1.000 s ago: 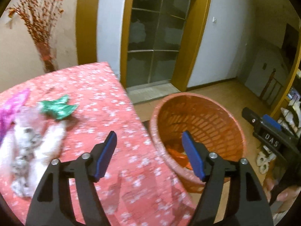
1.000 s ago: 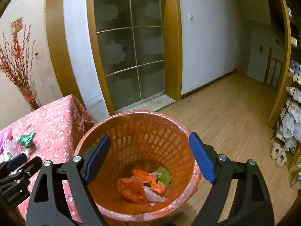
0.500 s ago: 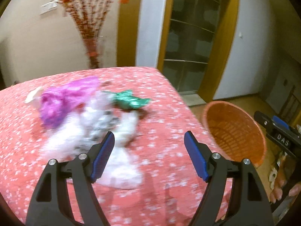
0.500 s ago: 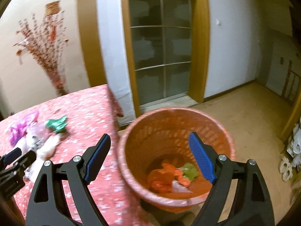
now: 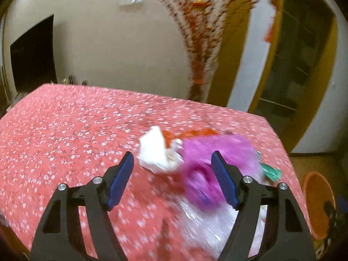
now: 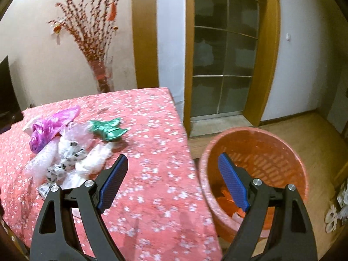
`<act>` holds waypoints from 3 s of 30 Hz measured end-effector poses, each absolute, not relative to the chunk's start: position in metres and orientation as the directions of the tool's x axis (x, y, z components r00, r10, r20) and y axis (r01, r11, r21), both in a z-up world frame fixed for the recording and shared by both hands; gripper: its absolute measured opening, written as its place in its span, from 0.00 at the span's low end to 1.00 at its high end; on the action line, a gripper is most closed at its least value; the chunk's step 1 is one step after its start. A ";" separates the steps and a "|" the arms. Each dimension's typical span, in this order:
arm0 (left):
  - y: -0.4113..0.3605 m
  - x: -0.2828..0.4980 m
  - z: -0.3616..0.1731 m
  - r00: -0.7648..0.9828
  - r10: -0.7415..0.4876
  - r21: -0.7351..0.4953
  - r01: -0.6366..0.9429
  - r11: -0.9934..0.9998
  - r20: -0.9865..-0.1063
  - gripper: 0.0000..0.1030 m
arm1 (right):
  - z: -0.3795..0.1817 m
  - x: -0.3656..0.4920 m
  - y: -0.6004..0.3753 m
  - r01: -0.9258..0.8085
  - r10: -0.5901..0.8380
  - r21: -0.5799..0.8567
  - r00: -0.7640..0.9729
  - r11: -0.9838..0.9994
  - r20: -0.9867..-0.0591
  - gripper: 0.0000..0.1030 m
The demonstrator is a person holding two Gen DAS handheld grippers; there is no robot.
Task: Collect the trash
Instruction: 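Return both grippers to the table and grasp white tissue with the left gripper, then grasp the purple bag with the right gripper while the left gripper holds the tissue, then carry the purple bag and white tissue over the orange basket with both grippers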
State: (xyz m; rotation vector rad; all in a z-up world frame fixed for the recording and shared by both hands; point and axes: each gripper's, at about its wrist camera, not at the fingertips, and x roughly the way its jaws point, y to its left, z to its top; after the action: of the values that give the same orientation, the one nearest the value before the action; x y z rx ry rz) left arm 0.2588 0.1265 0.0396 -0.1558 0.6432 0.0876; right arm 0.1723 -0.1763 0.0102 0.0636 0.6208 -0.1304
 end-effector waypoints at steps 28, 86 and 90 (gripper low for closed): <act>0.198 0.274 -0.040 0.647 -0.061 -0.236 -0.187 0.954 -0.760 0.32 | 0.007 0.196 -0.111 0.033 -0.044 -0.030 0.798 0.999 -0.601 0.82; 0.140 0.203 0.039 0.782 -0.141 -0.178 0.039 0.983 -0.607 0.14 | 0.072 0.190 -0.119 -0.054 0.090 0.086 0.864 0.995 -0.495 0.10; 0.099 0.200 0.041 0.770 -0.198 -0.167 0.120 0.979 -0.607 0.14 | 0.071 0.174 -0.154 0.026 0.007 0.062 0.879 0.998 -0.477 0.10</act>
State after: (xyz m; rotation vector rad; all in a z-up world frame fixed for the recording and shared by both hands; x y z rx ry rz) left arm 0.2002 0.0994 0.0414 -0.1207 0.6708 -0.1732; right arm 0.1742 -0.1539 0.0711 0.0676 0.4976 -0.0098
